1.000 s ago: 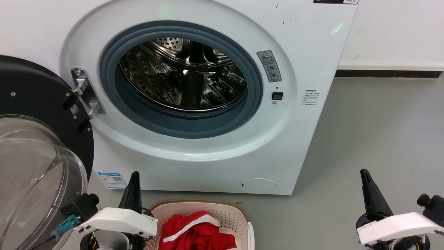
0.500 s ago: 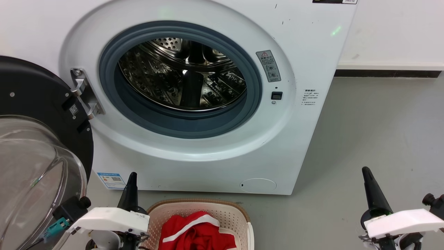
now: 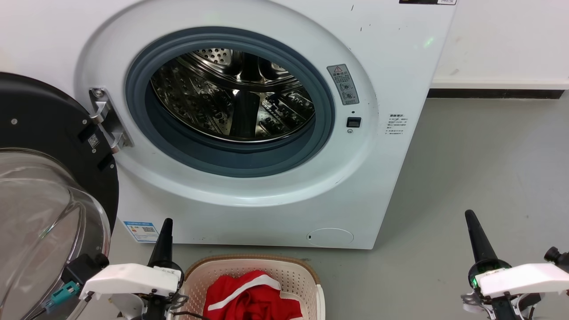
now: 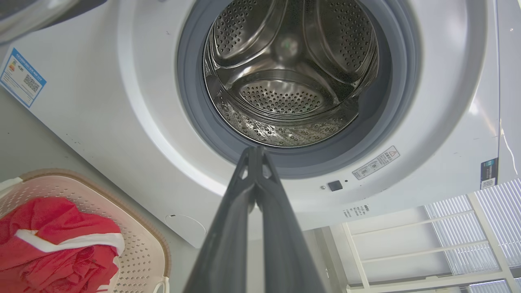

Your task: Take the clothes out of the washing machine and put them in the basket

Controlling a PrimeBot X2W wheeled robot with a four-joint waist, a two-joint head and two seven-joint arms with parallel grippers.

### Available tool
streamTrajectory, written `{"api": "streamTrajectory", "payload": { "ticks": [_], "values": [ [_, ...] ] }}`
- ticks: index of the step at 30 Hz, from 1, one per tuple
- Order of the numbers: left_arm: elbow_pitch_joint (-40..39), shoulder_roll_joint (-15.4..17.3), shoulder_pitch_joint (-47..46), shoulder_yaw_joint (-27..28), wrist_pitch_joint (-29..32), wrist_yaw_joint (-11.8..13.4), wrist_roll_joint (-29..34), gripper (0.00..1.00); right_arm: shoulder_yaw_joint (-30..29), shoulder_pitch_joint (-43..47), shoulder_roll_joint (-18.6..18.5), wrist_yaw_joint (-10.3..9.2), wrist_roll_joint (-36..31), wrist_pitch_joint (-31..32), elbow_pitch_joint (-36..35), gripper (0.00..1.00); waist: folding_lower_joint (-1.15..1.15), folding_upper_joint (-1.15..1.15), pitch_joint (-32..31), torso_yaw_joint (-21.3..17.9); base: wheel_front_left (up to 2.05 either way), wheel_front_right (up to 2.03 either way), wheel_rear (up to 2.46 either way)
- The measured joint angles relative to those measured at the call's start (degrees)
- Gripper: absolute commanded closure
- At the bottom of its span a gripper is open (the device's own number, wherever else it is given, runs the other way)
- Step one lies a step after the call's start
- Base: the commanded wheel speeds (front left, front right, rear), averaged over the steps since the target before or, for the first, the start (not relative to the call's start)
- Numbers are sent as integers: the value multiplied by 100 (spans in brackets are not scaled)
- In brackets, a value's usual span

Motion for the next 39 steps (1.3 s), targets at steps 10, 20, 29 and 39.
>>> {"api": "streamTrajectory", "payload": {
  "ticks": [10,20,29,39],
  "values": [
    [18,-10,-18,121,152,-82,-586,100,-42,-75,-1,-1,623,108,89,100,0,0,0,-11,0,0,0],
    [33,-24,-30,216,299,-146,-1137,100,-89,-144,-2,-1,1171,220,174,100,0,0,1,-22,0,0,0],
    [47,-32,-52,305,407,-230,-1584,100,-125,-197,-1,-1,1646,301,237,100,0,0,2,-32,0,0,0],
    [64,-44,-76,388,526,-285,-2043,100,-165,-272,0,-1,2120,382,310,100,0,0,2,-43,0,0,0]
  ]
}}
